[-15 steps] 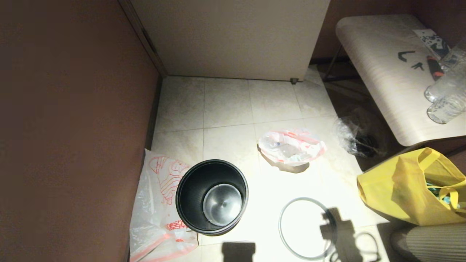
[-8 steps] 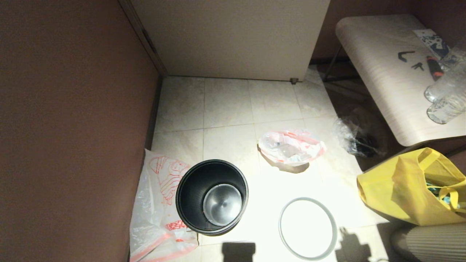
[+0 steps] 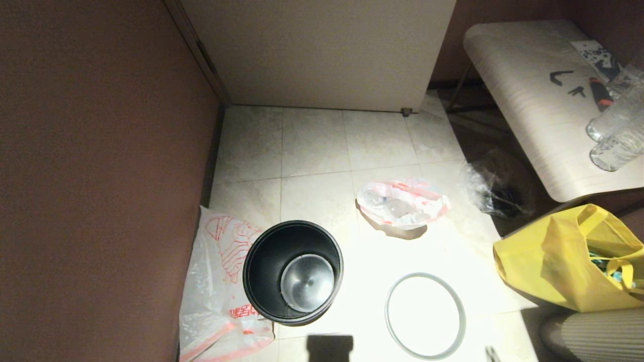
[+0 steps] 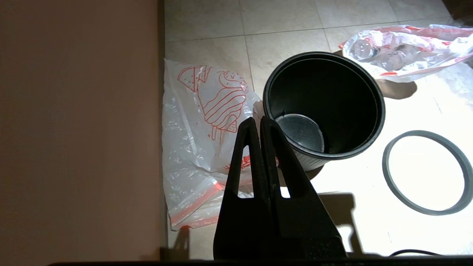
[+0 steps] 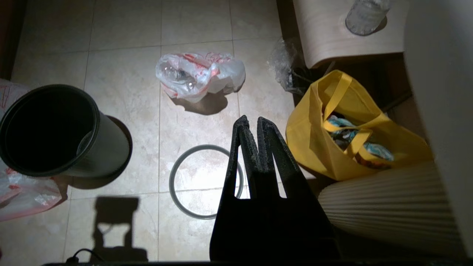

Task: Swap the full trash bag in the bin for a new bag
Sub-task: Pick up a new trash bag

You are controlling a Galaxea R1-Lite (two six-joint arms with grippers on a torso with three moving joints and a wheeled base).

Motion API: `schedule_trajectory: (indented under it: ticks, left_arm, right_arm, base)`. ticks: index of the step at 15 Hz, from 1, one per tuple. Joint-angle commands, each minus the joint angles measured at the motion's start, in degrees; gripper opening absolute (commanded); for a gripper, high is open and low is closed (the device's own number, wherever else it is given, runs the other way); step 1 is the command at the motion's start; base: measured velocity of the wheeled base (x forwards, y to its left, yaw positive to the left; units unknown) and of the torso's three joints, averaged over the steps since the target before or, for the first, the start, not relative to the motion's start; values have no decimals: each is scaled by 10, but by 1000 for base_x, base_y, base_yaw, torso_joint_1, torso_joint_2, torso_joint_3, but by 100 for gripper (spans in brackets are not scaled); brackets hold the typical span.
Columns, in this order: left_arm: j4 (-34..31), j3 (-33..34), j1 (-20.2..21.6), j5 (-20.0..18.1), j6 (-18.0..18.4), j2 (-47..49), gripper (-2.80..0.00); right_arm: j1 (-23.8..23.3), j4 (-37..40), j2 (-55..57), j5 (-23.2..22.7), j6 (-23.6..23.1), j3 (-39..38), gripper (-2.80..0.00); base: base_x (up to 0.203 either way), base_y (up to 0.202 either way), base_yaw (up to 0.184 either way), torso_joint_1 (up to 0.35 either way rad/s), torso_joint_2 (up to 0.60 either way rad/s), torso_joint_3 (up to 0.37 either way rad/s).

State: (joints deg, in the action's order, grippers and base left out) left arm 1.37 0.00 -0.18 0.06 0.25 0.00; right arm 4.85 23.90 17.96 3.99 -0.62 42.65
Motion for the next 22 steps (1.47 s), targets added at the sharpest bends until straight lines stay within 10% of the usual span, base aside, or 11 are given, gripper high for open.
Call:
schedule_trajectory:
  ticks: [1, 7, 11, 22]
  left_arm:
    - [0, 7, 0, 0, 0, 1, -280]
    - [0, 7, 0, 0, 0, 1, -280]
    - [0, 7, 0, 0, 0, 1, -280]
    - [0, 7, 0, 0, 0, 1, -280]
  right_arm:
    - [-44, 15, -64, -40, -1, -34, -280]
    - [-54, -16, -146, -96, -48, -230, -280]
    - [-54, -250, -177, -93, -87, -408, -280]
    - [-54, -238, -180, -64, -32, -426, -280]
  base:
    - [0, 0, 0, 0, 0, 0]
    - [0, 0, 0, 0, 0, 0]
    - [0, 0, 0, 0, 0, 0]
    - [0, 0, 0, 0, 0, 0]
